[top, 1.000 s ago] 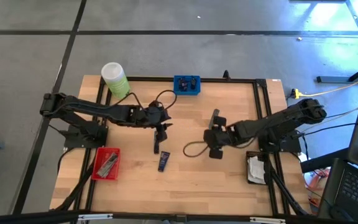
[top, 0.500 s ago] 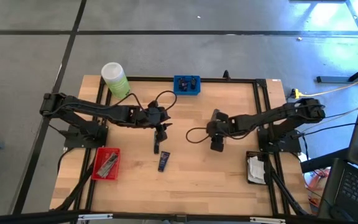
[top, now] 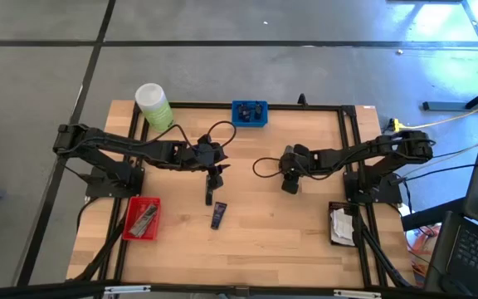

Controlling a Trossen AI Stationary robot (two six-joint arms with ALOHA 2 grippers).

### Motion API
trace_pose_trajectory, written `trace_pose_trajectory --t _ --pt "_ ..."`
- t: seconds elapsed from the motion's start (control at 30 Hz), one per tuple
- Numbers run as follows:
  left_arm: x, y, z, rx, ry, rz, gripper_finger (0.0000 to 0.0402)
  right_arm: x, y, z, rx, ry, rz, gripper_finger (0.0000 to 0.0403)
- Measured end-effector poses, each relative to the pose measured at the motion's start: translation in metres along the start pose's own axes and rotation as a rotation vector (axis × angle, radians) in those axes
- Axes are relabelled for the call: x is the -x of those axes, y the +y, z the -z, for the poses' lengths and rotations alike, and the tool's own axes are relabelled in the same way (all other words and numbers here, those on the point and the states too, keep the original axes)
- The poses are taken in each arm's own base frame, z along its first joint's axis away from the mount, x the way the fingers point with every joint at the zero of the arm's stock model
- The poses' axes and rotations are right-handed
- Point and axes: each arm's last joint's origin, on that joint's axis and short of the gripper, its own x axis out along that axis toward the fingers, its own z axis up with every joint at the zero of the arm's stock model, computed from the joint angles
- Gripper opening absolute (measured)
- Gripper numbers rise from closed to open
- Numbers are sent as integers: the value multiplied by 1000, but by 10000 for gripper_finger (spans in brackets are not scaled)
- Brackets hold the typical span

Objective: Pick & Place Travel size toiletries
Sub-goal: Put the black hair comb into the red basket

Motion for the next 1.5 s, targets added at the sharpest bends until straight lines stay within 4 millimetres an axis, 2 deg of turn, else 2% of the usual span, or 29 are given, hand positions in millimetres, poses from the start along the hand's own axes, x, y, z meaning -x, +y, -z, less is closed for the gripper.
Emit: trace_pose_trajectory --t 0.2,0.47,0.53,1.07,1.5 --pt "0 0 0 0 -1 1 132 -1 -1 4 -14 4 -6 122" --pt "0 0 0 0 -1 1 136 -1 0 6 -28 23 -38 20" --pt "0 0 0 0 -1 0 136 -1 0 6 -32 27 -56 6" --pt "0 0 0 0 -1 0 136 3 19 9 8 24 -116 1" --pt "0 0 0 0 -1 0 134 29 38 6 26 -87 -224 1"
